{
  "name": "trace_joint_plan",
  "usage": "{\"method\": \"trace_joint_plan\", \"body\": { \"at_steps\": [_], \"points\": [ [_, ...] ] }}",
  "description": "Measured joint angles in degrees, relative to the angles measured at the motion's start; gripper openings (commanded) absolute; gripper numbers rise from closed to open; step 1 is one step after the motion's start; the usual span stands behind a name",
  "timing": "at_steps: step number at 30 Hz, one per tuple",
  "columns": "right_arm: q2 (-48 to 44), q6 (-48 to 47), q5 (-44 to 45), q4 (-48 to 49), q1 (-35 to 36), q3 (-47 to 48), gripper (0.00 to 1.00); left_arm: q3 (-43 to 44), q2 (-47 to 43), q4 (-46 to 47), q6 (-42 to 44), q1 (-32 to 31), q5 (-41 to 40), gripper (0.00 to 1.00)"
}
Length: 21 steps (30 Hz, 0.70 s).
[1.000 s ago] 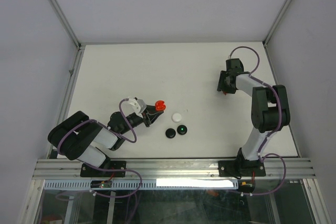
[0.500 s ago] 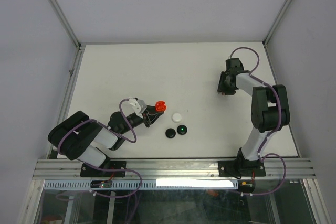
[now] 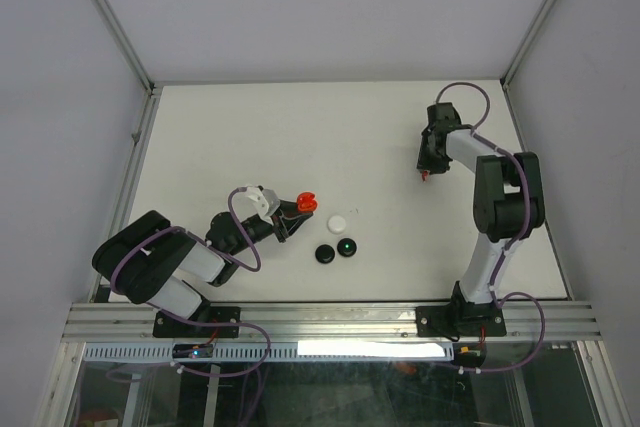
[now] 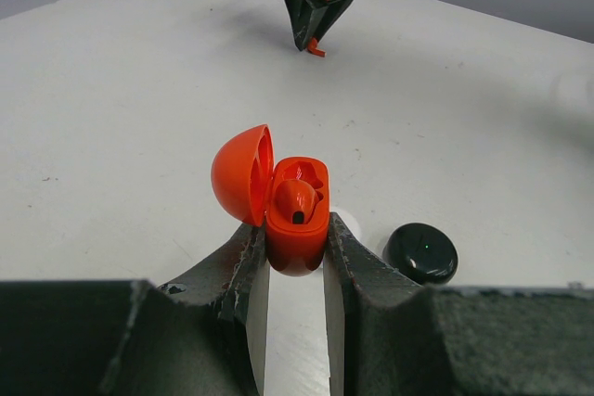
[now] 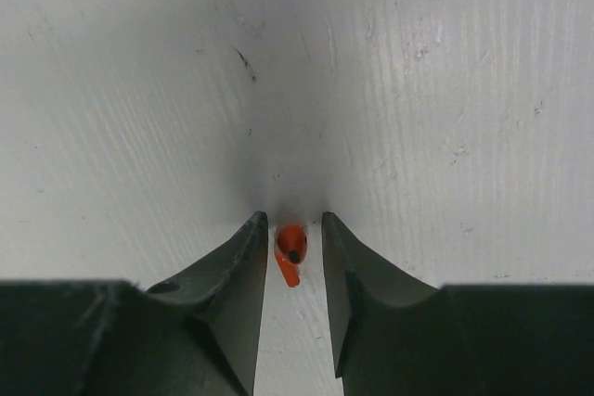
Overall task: Insert the wireless bluetooth earbuds into the charging case
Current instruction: Pick up the earbud from the center of the board.
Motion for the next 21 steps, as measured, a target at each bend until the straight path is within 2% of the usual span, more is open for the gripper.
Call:
{"method": "trace_joint_plan", "body": {
  "at_steps": [21],
  "points": [
    [2.45, -0.57, 0.00, -6.32, 1.20, 4.33, 0.29, 0.04, 0.02, 0.02, -0.04, 0.00, 1.03, 0.05]
  ]
}}
